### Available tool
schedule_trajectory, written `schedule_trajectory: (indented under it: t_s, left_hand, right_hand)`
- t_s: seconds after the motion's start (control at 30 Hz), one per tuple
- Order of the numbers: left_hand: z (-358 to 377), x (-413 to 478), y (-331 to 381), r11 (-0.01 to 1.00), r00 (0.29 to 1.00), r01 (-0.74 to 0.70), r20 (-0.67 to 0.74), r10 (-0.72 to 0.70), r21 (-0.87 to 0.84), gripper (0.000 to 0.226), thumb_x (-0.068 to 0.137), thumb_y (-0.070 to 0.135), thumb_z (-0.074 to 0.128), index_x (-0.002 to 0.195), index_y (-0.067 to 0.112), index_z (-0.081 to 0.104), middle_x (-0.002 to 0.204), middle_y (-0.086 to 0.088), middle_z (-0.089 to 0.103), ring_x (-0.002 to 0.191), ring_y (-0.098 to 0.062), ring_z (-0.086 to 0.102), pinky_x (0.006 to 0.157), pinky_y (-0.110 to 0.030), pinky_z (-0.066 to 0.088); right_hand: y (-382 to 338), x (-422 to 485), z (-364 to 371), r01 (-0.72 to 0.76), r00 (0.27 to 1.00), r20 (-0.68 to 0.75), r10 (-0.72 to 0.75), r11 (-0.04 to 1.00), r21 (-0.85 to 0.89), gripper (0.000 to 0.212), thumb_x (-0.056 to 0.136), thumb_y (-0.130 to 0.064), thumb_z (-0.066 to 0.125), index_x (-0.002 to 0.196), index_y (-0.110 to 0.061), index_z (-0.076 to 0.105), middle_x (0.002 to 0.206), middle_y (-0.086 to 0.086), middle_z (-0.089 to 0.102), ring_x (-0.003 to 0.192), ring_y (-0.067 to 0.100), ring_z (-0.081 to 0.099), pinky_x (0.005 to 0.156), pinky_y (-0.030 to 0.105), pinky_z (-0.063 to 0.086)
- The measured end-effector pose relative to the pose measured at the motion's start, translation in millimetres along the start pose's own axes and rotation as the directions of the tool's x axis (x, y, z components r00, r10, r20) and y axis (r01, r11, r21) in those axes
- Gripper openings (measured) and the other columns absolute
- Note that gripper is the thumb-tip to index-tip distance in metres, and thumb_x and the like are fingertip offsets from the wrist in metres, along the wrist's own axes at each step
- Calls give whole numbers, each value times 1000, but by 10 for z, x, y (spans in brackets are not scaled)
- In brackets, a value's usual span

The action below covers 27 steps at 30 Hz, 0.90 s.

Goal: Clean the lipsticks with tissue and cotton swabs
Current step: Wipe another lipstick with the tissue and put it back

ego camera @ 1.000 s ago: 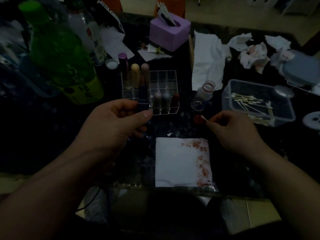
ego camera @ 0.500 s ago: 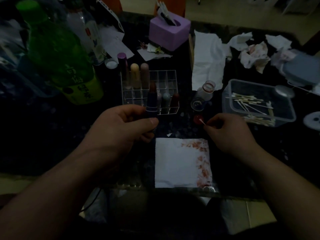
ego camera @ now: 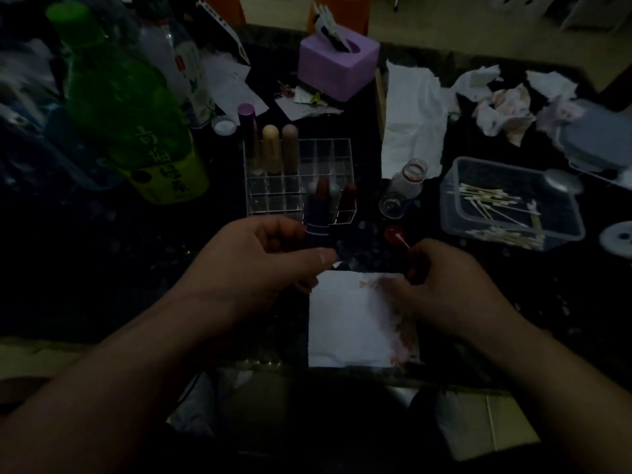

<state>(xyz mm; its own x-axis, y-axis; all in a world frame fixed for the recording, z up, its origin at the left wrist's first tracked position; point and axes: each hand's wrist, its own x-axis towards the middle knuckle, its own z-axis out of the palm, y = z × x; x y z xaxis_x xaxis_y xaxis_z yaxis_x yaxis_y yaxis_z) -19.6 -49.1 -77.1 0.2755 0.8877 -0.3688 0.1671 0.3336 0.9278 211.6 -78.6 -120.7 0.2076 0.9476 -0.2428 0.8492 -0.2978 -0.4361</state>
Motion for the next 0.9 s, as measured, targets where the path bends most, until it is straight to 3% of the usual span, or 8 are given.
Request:
schedule_trajectory:
  t_s: [0.1, 0.2, 0.33, 0.47, 0.57, 0.67, 0.8, 0.9]
  left_hand:
    - [63, -63, 0, 997, 998, 38, 46, -41, 68, 50, 57, 34, 78, 102, 11, 69, 81, -8, 77, 69, -18, 72, 66, -26, 56]
    - [122, -126, -1, 990, 996, 26, 79, -38, 137, 29, 62, 34, 82, 87, 27, 69, 82, 4, 78, 75, -12, 74, 73, -26, 58]
    - [126, -151, -47, 959, 992, -56, 125, 22, 278, 14, 73, 28, 84, 85, 31, 77, 104, 24, 73, 94, 8, 67, 87, -19, 55]
    - [101, -182, -32, 947, 976, -107, 212, 42, 303, 27, 70, 36, 84, 96, 28, 79, 125, 24, 66, 115, 6, 60, 102, -32, 49]
    - [129, -213, -26, 975, 968, -57, 251, 1, 217, 40, 66, 37, 82, 103, 22, 77, 107, 8, 76, 103, -9, 71, 97, -39, 55]
    - [191, -212, -83, 997, 976, 14, 214, -29, 74, 54, 63, 31, 90, 110, 11, 73, 105, -5, 77, 102, -20, 72, 97, -44, 55]
    - [265, -223, -122, 994, 970, 59, 242, -35, -91, 30, 66, 19, 79, 94, 9, 77, 96, -10, 78, 92, -22, 75, 83, -30, 59]
    - [314, -242, -87, 997, 985, 51, 168, -42, -51, 17, 71, 18, 81, 88, 18, 79, 86, 4, 78, 84, -8, 74, 72, -20, 57]
  right_hand:
    - [2, -22, 112, 23, 1000, -7, -24, 999, -32, 38, 78, -39, 75, 103, -18, 56, 91, -3, 56, 77, 14, 52, 62, 30, 39]
    - [-13, -20, 117, -32, 997, 70, 29, 999, 38, 35, 81, -30, 74, 111, -17, 60, 93, -4, 58, 79, 13, 54, 67, 26, 40]
    - [-27, -88, -50, -12, 968, 247, -49, 971, 238, 5, 84, -22, 75, 85, -17, 73, 79, 0, 73, 73, 16, 69, 67, 30, 57]
    - [-103, -246, -269, -298, 852, 493, -175, 613, 732, 14, 78, -2, 76, 88, 4, 69, 84, 16, 73, 75, 27, 70, 71, 36, 58]
    - [-160, -341, -391, -501, 757, 590, -281, 330, 800, 20, 75, -1, 64, 93, 5, 68, 87, 21, 70, 78, 30, 70, 68, 36, 58]
    - [-165, -387, -453, -571, 764, 600, -238, 183, 800, 29, 72, 0, 64, 100, 3, 70, 99, 25, 69, 90, 37, 68, 81, 42, 56]
    - [-227, -510, -383, -452, 827, 511, -234, 263, 852, 23, 81, -7, 70, 100, 5, 70, 98, 25, 69, 89, 35, 68, 78, 39, 56]
    - [-265, -568, -306, -313, 920, 373, -117, 350, 883, 13, 80, -4, 67, 88, 2, 75, 91, 23, 74, 85, 34, 72, 73, 38, 60]
